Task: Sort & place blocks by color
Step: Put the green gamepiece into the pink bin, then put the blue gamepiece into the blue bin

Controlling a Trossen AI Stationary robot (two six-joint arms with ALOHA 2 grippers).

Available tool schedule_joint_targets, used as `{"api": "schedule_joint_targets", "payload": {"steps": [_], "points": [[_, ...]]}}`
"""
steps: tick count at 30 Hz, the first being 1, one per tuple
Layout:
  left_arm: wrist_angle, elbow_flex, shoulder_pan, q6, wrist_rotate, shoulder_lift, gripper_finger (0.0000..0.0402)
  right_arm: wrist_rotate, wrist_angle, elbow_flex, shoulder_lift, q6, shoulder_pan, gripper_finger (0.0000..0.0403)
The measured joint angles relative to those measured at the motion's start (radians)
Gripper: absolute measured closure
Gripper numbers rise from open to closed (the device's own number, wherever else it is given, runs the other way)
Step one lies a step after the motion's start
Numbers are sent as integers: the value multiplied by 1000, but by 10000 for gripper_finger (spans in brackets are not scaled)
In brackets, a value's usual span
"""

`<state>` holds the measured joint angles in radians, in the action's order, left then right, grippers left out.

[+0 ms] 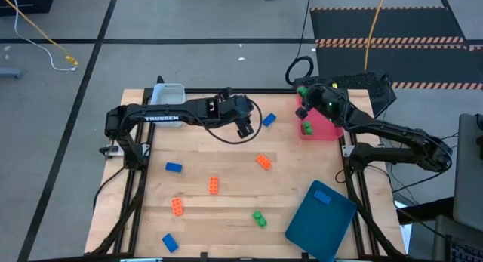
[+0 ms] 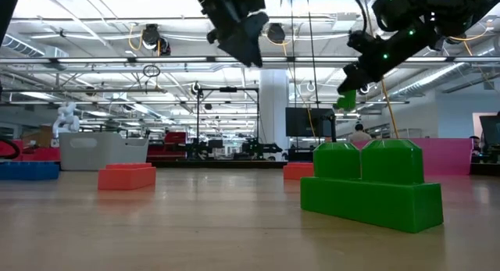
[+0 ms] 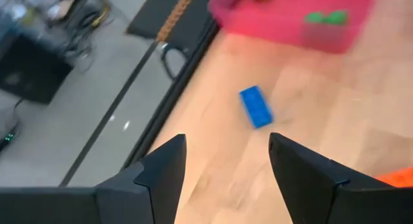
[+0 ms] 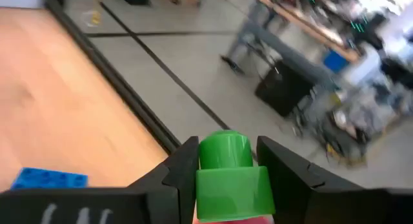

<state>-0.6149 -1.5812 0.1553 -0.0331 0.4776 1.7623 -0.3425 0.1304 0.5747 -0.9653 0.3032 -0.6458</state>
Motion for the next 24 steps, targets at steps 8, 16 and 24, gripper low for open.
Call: {"api": "schedule_joint_targets", "payload": {"steps": [8,16,24], "points": [[43,113,40,-4,26,3,179,-73,-104,0,-2,-158,-48,232],[14,134,60,-20,28,3,178,-133,-104,0,-2,-213,-61,145],[4,134,60,-23,27,3,178,197,-26,0,-2,-243,-60,126]]}}
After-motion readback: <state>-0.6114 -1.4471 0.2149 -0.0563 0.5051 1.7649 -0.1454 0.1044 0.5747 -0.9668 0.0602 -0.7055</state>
